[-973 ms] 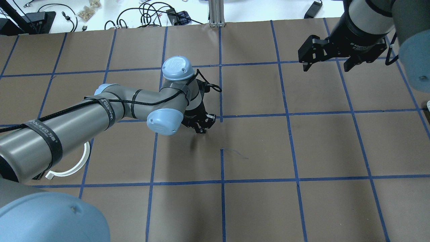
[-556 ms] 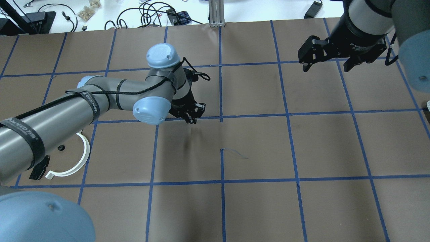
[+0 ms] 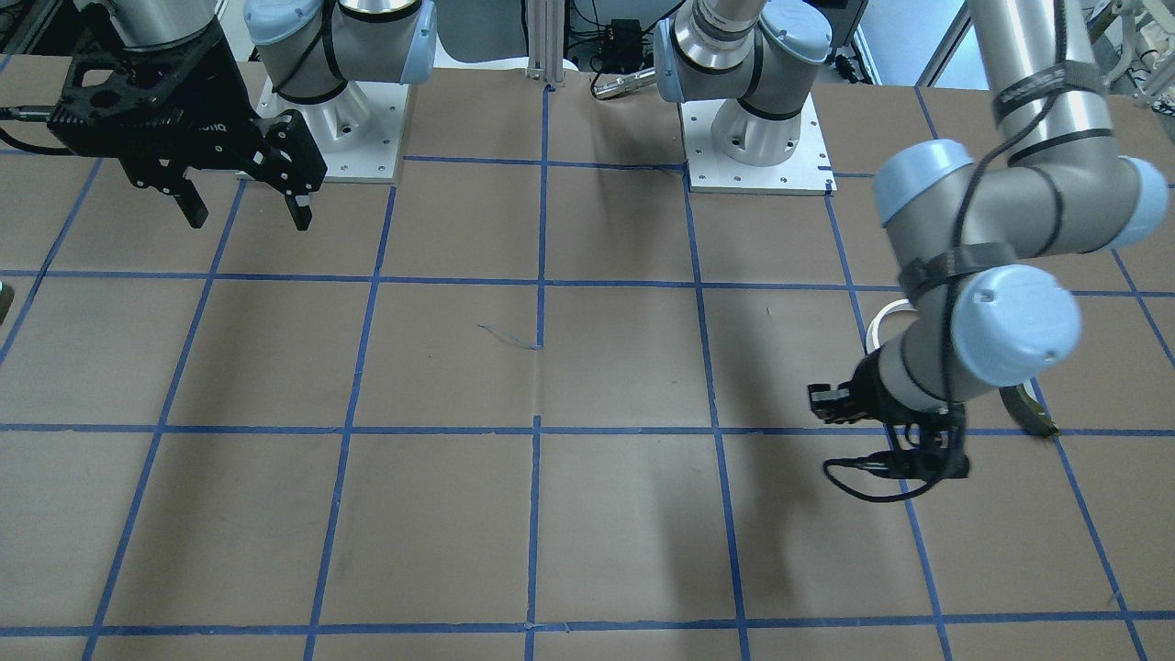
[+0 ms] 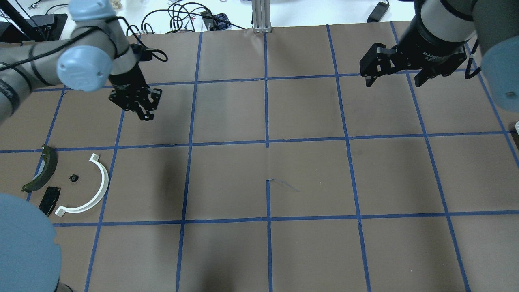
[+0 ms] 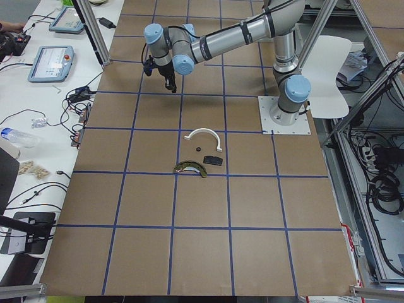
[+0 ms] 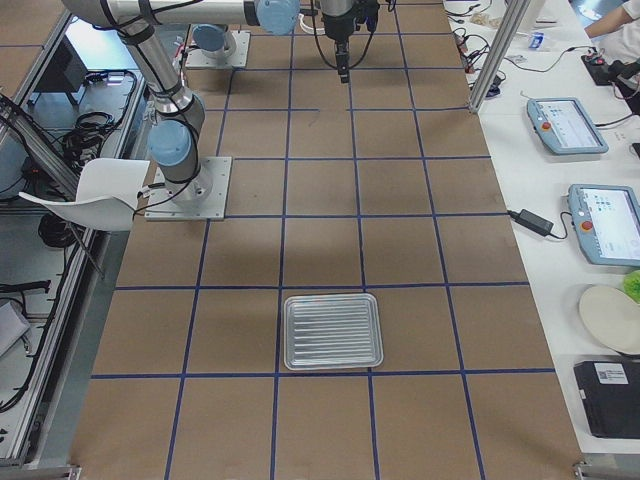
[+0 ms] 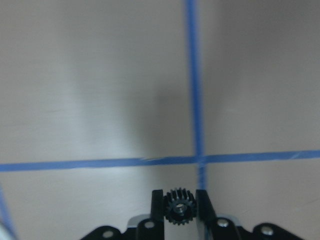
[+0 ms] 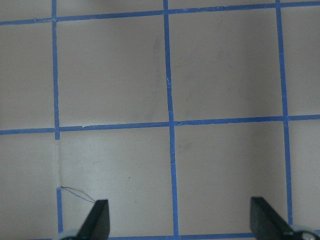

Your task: Place bearing gear from tray to pile

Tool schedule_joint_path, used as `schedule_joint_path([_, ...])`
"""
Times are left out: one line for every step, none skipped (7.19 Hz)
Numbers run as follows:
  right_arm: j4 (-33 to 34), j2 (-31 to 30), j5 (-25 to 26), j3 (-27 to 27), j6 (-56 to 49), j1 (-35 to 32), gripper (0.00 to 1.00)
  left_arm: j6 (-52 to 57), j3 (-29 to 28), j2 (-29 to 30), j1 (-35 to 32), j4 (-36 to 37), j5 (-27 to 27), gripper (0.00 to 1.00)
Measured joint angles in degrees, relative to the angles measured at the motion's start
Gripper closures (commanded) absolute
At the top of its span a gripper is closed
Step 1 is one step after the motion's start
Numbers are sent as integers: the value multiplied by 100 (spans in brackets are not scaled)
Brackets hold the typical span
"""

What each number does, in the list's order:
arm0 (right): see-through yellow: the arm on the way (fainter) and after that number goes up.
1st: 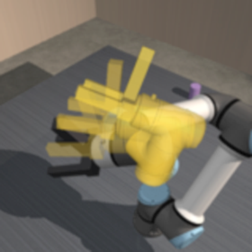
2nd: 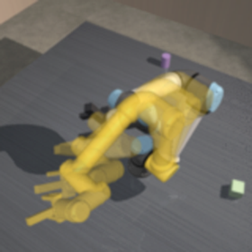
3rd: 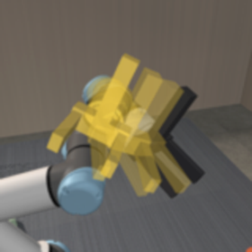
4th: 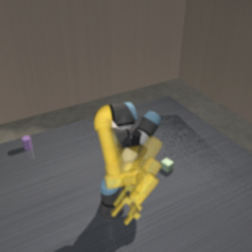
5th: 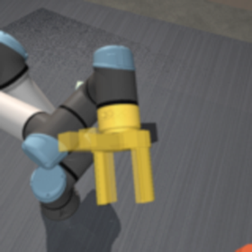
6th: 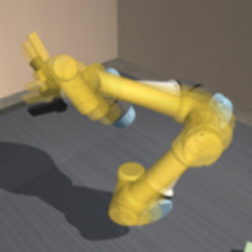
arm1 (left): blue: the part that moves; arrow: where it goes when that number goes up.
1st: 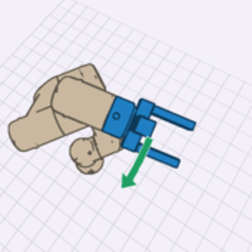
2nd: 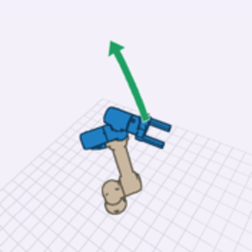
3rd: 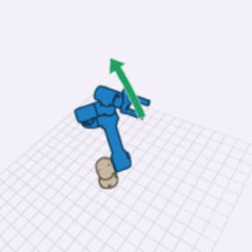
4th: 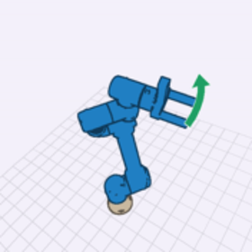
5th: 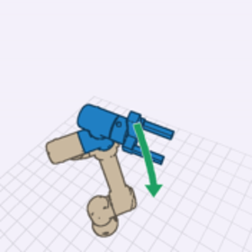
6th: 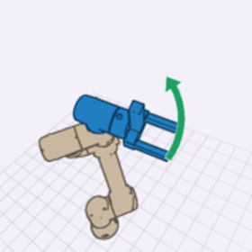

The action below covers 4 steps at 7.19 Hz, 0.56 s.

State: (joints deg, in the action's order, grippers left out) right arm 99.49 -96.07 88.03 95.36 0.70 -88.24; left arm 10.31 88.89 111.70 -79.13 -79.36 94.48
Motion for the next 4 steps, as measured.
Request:
schedule_joint_path([0, 0, -4, 0, 0, 0, 0, 535, -103, -12, 426, -86, 241, 100])
schedule_joint_path([0, -2, -5, 0, 0, 0, 0, 1108, -134, -12, 804, -88, 414, 100])
schedule_joint_path([0, -5, -5, 0, 0, 0, 0, 1724, -134, -11, 1195, -75, 498, 100])
schedule_joint_path([0, -7, -5, 0, 0, 0, 0, 2246, -112, -7, 1545, -65, 530, 100])
